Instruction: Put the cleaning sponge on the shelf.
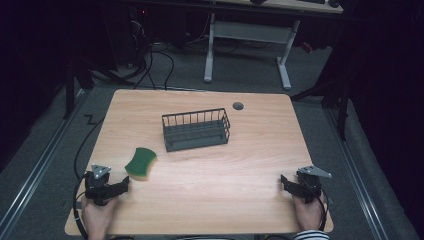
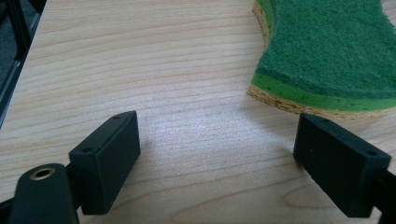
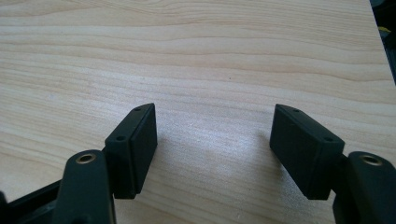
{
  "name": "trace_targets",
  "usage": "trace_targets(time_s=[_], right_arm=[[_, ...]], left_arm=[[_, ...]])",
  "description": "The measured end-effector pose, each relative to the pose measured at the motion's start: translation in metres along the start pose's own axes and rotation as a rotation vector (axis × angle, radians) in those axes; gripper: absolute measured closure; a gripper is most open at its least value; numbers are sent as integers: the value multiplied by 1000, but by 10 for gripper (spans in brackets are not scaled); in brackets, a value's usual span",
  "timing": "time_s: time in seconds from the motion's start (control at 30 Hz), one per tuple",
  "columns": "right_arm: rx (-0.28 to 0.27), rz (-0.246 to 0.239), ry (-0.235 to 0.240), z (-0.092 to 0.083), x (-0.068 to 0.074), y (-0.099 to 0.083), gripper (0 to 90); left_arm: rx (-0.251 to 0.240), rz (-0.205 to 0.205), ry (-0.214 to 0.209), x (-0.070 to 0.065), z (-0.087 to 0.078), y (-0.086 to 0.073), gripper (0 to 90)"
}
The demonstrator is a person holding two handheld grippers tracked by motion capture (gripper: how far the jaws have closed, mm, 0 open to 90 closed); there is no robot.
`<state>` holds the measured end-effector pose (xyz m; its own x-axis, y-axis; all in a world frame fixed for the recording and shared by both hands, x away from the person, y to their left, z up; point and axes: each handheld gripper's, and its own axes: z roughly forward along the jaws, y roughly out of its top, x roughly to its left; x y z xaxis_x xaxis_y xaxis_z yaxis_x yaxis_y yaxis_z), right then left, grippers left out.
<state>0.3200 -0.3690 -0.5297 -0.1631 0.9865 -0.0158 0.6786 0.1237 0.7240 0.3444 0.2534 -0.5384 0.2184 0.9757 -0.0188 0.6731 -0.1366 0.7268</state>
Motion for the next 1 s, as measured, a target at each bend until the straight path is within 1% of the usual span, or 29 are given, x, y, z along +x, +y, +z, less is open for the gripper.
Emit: trace_targets(time_s=[0.37, 0.53, 0.9, 0.93, 0.97, 1.0], right_arm=[[0, -1, 0, 0, 0, 0, 322], [-4, -7, 16, 0, -1, 0, 340], [-3, -3, 11, 0, -1, 0, 360], [-2, 1, 4, 0, 0, 1, 394], [-2, 1, 4, 0, 0, 1, 394], [-12, 3, 0, 0, 0, 0, 438]], left_arm=[[1, 1, -1, 0, 0, 0, 152], [0, -1, 1, -1, 0, 0, 152], [-5, 3, 0, -1, -1, -1, 177], [-6, 2, -1, -1, -1, -1, 184], [-6, 2, 0, -2, -2, -1, 184], [-4, 4, 1, -2, -2, -1, 185]])
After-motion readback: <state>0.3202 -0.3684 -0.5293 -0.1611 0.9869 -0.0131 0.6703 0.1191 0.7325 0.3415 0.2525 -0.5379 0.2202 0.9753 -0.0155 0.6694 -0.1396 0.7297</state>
